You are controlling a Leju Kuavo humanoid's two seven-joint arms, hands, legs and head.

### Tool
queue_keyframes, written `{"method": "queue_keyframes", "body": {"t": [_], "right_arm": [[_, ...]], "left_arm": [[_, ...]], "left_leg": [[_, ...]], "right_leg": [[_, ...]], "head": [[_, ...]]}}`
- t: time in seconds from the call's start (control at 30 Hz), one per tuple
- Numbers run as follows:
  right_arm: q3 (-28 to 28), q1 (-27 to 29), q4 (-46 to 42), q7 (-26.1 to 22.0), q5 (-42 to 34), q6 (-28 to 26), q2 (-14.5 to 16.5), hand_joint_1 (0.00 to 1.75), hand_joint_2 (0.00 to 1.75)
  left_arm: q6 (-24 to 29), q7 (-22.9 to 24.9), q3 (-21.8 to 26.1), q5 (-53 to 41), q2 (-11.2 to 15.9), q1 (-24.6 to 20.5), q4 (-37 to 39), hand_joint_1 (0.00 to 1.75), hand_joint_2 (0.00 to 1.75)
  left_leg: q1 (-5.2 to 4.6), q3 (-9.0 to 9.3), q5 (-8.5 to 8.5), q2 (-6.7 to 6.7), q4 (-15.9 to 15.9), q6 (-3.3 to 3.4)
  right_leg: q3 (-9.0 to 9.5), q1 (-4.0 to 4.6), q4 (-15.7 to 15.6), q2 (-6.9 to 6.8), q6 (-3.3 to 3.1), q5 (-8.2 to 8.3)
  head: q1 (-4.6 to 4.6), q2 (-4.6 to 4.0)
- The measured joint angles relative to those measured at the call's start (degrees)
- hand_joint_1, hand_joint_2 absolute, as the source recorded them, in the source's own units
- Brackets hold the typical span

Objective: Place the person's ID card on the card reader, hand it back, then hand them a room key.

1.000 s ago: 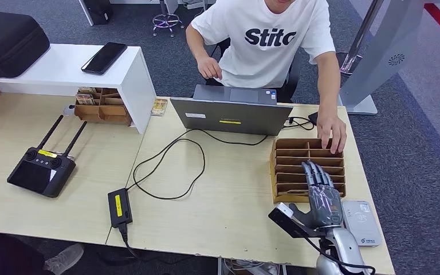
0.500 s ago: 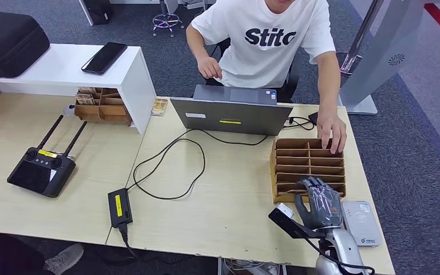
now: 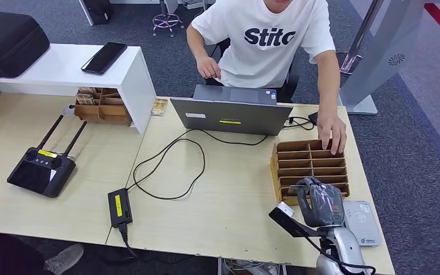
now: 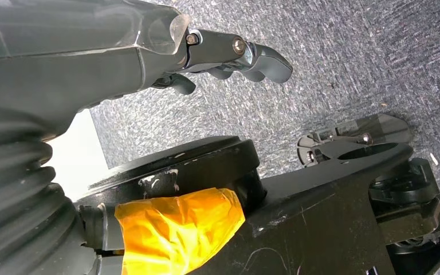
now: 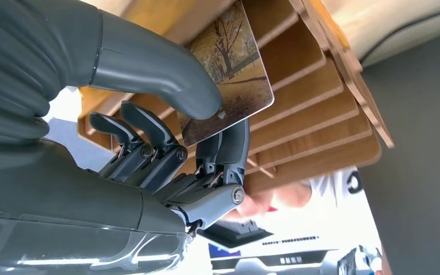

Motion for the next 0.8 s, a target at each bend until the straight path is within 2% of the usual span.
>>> {"method": "queue_keyframes", "body": {"t": [0.17, 0.8], "right_arm": [[0.02, 0.09, -2.38, 0.0, 0.17, -0.31, 0.0, 1.75, 1.75], [0.12, 0.51, -21.26, 0.5, 1.67, -0.75, -0.34, 1.75, 1.75]], "left_arm": [[0.0, 0.0, 0.0, 0.11, 0.0, 0.01, 0.0, 0.0, 1.75], [-0.11, -0.13, 0.0, 1.04, 0.0, 0.03, 0.0, 0.0, 1.75]], "left_leg": [[0.0, 0.0, 0.0, 0.0, 0.0, 0.0], [0.0, 0.02, 0.01, 0.02, 0.0, -0.01]], "right_leg": [[0.0, 0.0, 0.0, 0.0, 0.0, 0.0], [0.0, 0.0, 0.0, 0.02, 0.0, 0.0]], "head": [[0.01, 0.0], [0.01, 0.0]]}}
